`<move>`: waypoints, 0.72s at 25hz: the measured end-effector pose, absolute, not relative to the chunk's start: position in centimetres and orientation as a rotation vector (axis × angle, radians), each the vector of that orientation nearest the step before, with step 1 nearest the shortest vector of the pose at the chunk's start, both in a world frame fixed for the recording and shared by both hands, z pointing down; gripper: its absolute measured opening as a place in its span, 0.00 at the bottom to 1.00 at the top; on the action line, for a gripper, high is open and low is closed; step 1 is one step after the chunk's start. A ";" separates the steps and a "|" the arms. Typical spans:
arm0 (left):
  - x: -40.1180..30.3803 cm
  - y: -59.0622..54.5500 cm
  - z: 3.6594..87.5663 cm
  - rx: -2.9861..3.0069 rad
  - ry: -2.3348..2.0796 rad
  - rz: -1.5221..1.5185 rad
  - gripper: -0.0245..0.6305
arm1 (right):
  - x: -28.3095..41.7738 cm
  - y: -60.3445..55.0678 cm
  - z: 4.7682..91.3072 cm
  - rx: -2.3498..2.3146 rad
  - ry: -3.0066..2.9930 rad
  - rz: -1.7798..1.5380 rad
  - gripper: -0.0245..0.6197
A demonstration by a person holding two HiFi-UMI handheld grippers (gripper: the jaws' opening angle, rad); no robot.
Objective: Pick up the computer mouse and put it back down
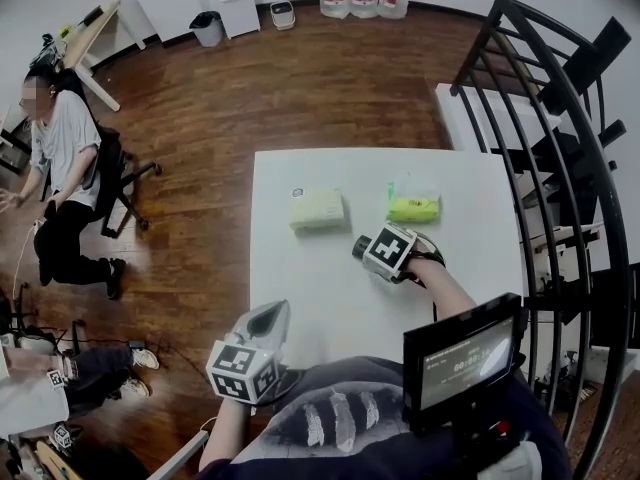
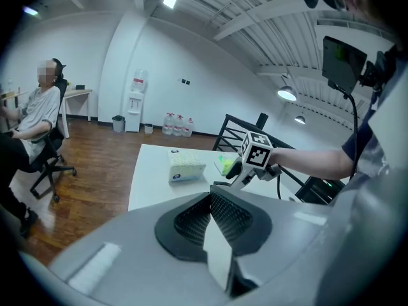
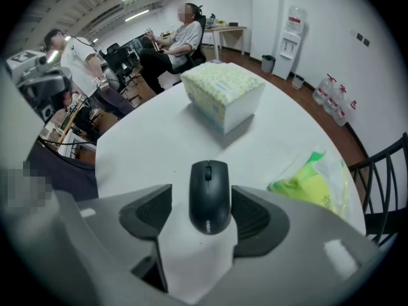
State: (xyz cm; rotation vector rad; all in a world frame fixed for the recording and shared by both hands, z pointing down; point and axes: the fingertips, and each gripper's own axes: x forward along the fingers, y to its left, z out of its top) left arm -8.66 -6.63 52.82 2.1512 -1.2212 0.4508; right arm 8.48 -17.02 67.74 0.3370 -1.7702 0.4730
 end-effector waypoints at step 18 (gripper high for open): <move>-8.3 -6.6 51.7 2.214 -1.191 0.397 0.06 | 5.0 -15.0 52.4 0.353 -2.048 0.197 0.05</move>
